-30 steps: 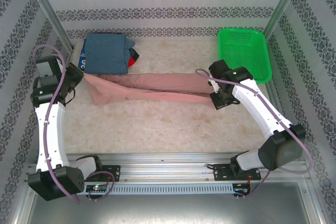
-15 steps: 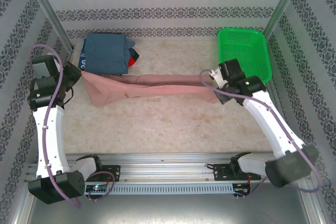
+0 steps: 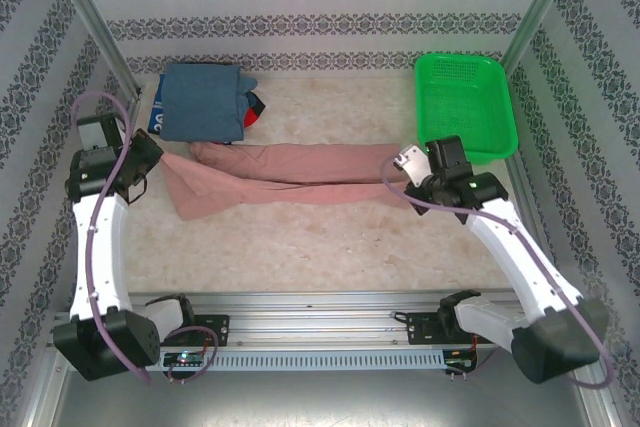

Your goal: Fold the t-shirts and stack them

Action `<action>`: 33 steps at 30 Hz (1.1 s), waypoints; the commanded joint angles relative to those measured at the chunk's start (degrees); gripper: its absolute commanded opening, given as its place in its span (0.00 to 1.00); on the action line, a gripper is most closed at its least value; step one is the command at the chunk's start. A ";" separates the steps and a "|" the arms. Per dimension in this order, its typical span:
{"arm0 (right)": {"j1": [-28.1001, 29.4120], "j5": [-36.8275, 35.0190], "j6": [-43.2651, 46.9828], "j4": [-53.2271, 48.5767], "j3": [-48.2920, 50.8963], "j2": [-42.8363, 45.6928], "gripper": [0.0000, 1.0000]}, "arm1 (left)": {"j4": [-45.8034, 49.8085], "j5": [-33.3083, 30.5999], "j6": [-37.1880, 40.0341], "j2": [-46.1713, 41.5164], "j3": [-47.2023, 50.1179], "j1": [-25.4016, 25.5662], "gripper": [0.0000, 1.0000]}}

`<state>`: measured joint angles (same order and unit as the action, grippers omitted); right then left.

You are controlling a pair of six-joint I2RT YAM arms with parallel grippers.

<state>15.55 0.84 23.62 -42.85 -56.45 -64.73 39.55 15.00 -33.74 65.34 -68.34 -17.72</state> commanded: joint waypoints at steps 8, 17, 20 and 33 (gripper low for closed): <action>-1.81 0.72 2.96 2.16 -8.46 -17.16 0.00 | -7.14 -1.55 7.08 11.85 -1.93 2.25 0.00; -2.96 -2.10 4.99 2.99 -12.88 -26.82 0.00 | -8.00 -2.80 10.53 21.44 -8.16 2.48 0.00; -3.37 -2.97 4.38 2.87 -14.16 -29.31 0.00 | -8.42 -2.62 10.67 23.75 -9.16 2.51 0.00; -3.87 -6.41 3.72 4.62 -16.43 -36.17 0.00 | -9.18 -1.64 12.43 31.78 -14.28 2.51 0.00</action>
<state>12.45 -3.57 27.40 -38.92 -70.94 -99.59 32.25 13.26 -23.53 95.88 -79.88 -15.73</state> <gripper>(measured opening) 0.065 0.050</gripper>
